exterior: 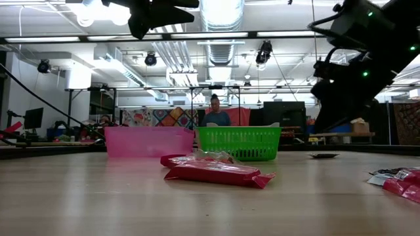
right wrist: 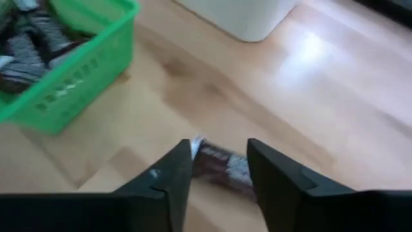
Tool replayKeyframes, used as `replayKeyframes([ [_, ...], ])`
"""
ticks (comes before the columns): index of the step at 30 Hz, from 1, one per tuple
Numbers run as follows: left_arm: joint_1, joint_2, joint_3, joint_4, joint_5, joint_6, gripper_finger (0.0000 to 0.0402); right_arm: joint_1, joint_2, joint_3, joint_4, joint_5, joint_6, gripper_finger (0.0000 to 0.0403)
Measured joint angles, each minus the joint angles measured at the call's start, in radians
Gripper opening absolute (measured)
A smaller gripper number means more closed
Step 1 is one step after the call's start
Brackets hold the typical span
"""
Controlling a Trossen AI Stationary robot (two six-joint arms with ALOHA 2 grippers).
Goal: Sort candy
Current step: Put the brown chocolate bar into the green bin
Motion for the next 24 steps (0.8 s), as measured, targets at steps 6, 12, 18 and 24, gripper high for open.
replayKeyframes([
  [6, 0.000, 0.000, 0.000, 0.000, 0.000, 0.000, 0.0161, -0.108, 0.000, 0.000, -0.081, -0.003, 0.073, 0.0192],
  [12, 0.000, 0.000, 0.000, 0.000, 0.000, 0.012, 0.0161, -0.183, 0.000, 0.000, -0.145, -0.032, 0.146, 0.0182],
  [18, 0.000, 0.000, 0.000, -0.001, 0.000, 0.017, 0.0161, -0.185, 0.000, -0.003, -0.142, -0.124, 0.151, 0.0157],
  [24, 0.000, 0.027, 0.000, 0.006, 0.000, 0.024, 0.0161, -0.185, 0.000, -0.011, -0.141, -0.141, 0.166, 0.0092],
])
